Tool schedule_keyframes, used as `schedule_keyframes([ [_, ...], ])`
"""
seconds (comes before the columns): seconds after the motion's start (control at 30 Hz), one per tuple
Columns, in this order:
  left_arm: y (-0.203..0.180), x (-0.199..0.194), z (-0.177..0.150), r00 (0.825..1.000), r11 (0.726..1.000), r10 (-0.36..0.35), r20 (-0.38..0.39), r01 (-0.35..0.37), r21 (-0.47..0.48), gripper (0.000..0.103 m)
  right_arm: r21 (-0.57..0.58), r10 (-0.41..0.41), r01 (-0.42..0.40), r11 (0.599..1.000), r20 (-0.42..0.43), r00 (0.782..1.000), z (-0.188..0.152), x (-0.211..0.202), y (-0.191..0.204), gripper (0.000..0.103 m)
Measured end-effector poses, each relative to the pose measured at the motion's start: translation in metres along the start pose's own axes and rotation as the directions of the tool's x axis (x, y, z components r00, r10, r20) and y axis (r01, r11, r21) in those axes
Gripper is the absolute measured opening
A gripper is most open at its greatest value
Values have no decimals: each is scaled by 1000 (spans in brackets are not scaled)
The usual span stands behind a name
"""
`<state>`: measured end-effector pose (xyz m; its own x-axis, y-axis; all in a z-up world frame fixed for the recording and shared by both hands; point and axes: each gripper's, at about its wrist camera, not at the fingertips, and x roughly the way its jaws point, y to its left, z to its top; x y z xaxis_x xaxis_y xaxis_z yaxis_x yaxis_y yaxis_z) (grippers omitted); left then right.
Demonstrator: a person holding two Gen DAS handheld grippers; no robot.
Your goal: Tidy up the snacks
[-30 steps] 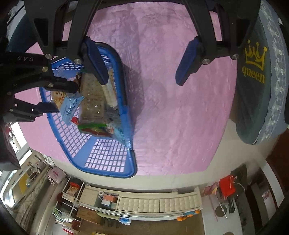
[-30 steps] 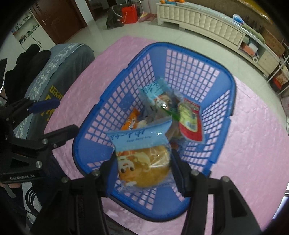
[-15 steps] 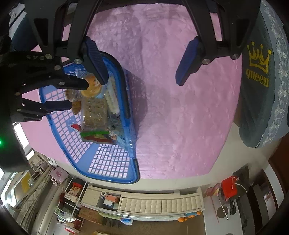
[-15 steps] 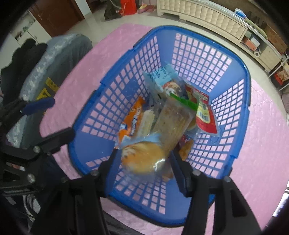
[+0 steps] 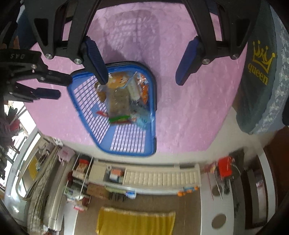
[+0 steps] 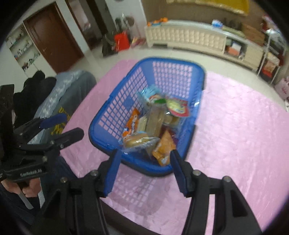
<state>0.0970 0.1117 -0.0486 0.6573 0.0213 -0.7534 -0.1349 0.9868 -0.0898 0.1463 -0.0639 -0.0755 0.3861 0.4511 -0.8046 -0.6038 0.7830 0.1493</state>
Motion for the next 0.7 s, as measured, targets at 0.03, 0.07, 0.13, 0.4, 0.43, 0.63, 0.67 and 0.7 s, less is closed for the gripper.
schedule_keyframes([
  [0.03, -5, -6, -3, 1000, 1000, 6, 24, -6, 1, 75, 7, -30, 30, 1000, 29, 999, -8, -10, -2, 61],
  [0.07, -9, -12, -6, 999, 1000, 10, 49, -11, 2, 75, 19, -46, 45, 999, 50, 998, -14, -17, -3, 61],
  [0.13, -17, -25, -14, 994, 1000, 24, 105, -24, -5, 75, 47, -92, 88, 995, 99, 991, -23, -31, -8, 62],
  [0.4, -56, -62, -38, 956, 997, 58, 288, -73, 41, 75, 112, -191, 163, 980, 312, 931, -60, -84, -13, 74],
  [0.43, -62, -68, -40, 948, 996, 59, 314, -78, 47, 75, 127, -208, 174, 977, 342, 916, -65, -92, -13, 85],
  [0.63, -82, -97, -51, 911, 997, 39, 410, -62, 43, 92, 161, -289, 242, 957, 439, 851, -82, -125, -6, 103],
  [0.67, -89, -102, -53, 903, 994, 55, 426, -89, 62, 103, 168, -309, 260, 951, 457, 834, -85, -131, -5, 103],
  [0.7, -95, -108, -55, 892, 991, 62, 448, -108, 78, 103, 182, -326, 271, 945, 482, 813, -87, -139, -3, 103],
])
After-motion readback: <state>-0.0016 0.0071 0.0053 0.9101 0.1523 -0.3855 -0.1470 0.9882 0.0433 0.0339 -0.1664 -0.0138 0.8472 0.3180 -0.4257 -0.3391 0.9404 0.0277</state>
